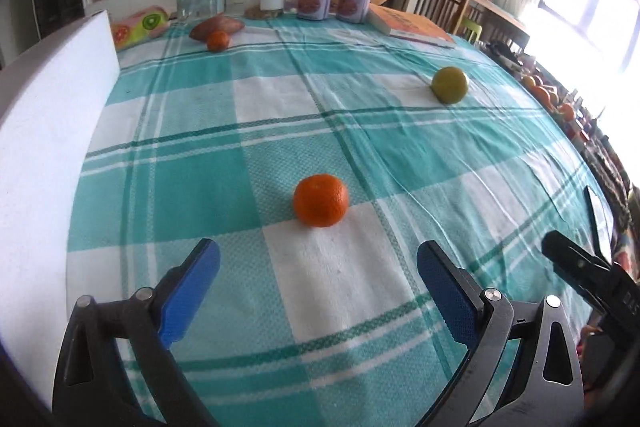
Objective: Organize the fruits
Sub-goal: 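Move both tools back over the tablecloth toward the orange and yellow fruit, then grasp the orange with the left tool while the right tool grasps the yellow fruit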
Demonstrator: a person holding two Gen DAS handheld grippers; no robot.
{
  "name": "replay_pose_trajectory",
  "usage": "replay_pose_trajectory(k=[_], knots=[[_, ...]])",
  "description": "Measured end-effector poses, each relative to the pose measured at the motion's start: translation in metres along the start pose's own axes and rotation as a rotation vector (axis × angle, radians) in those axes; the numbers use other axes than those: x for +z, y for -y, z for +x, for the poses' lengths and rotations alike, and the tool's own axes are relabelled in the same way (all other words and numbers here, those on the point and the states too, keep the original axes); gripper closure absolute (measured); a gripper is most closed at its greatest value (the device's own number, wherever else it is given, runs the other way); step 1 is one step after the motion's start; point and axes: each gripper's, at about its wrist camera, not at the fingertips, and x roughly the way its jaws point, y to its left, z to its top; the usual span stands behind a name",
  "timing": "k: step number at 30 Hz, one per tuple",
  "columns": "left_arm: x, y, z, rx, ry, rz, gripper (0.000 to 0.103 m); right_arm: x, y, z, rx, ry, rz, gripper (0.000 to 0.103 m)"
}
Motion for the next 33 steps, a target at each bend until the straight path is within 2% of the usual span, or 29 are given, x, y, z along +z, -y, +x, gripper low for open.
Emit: replay_pose_trajectory(k=[6, 9, 14, 17, 22, 25, 29, 30, 32, 33], knots=[[0.010, 0.001, 0.031, 0.105, -0.002, 0.050, 0.003, -0.001, 0.002, 0.005, -0.005, -0.019, 0.011, 0.001], [0.009, -0.006, 0.038, 0.122, -0.027, 0.035, 0.003, -0.001, 0.001, 0.003, -0.004, -0.013, 0.002, 0.001], [0.008, -0.003, 0.039, 0.134, -0.026, 0.053, 0.002, 0.014, 0.006, -0.005, 0.112, 0.034, 0.021, 0.001], [0.008, -0.004, 0.040, 0.133, -0.029, 0.054, 0.001, 0.044, 0.004, 0.019, 0.085, -0.001, -0.024, 0.001], [0.008, -0.003, 0.041, 0.134, -0.030, 0.057, 0.001, 0.116, -0.005, 0.089, 0.027, -0.086, -0.095, 0.001], [0.008, -0.003, 0.041, 0.133, -0.030, 0.056, 0.001, 0.148, -0.032, 0.124, -0.027, -0.093, -0.211, 0.001], [0.009, -0.002, 0.041, 0.132, -0.031, 0.057, 0.001, 0.169, -0.067, 0.157, -0.103, -0.094, -0.329, 0.002], [0.009, -0.002, 0.041, 0.133, -0.031, 0.056, 0.001, 0.173, -0.072, 0.163, -0.124, -0.093, -0.341, 0.004], [0.009, -0.002, 0.041, 0.132, -0.031, 0.056, 0.001, 0.178, -0.076, 0.173, -0.159, -0.113, -0.358, 0.021], [0.009, -0.002, 0.041, 0.132, -0.031, 0.056, 0.001, 0.178, -0.074, 0.177, -0.165, -0.134, -0.363, 0.053]])
